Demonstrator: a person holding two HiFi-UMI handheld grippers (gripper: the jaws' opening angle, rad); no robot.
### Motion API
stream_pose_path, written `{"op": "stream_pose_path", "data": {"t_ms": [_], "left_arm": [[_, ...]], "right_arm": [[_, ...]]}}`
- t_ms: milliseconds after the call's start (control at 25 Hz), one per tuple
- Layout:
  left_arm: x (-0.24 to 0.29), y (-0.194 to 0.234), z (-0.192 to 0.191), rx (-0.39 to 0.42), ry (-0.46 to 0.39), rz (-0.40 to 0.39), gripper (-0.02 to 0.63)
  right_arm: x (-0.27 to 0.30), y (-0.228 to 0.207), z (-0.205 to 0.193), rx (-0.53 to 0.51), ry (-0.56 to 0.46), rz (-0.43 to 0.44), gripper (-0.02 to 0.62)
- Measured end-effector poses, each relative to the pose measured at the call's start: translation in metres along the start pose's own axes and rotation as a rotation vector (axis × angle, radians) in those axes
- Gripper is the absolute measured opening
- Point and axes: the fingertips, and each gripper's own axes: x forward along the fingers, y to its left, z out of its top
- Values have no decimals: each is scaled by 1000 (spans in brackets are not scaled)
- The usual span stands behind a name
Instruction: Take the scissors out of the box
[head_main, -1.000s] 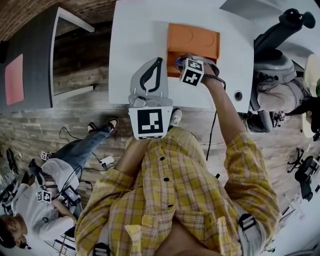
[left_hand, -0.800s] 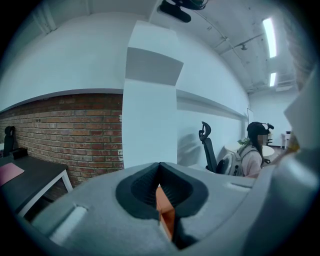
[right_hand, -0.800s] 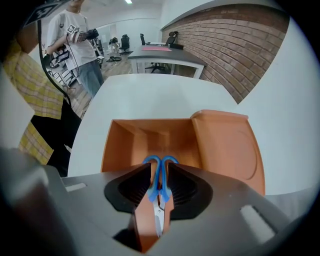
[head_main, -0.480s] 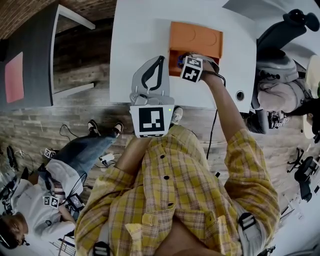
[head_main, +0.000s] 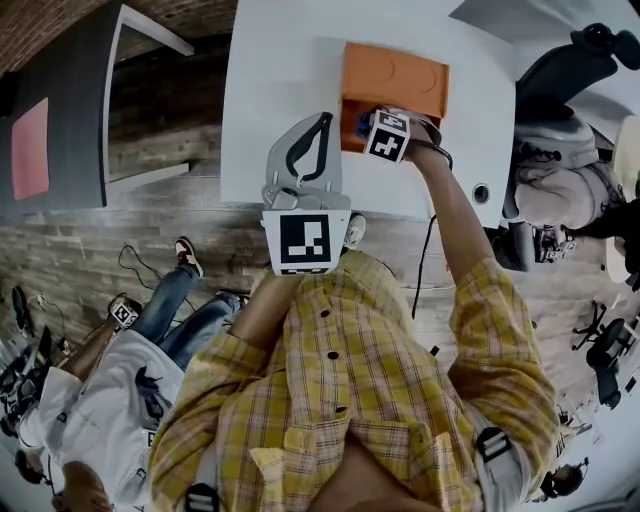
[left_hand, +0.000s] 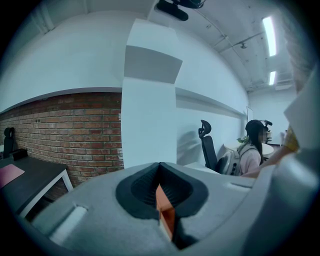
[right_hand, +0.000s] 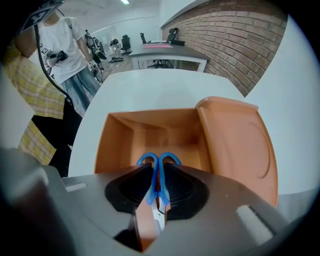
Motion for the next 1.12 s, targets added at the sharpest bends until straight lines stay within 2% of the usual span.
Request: {"op": "stream_pose_path", "data": {"t_ms": [160,400,800,1120], "left_arm": [[-4,0,6,5,-34,7,2],[-7,-10,7,10,-29,0,2],[-19,-21,15,28,-33,-10,1],[-30,-41,25,43,-51,-9,2]], "right_arm": [[-6,3,4,4,-25,-16,91],[-22,-1,6,33,-70,-58,91],[-77,-3,16,154,-230,-156,89],[-113,6,3,221,-317,-246,89]]}}
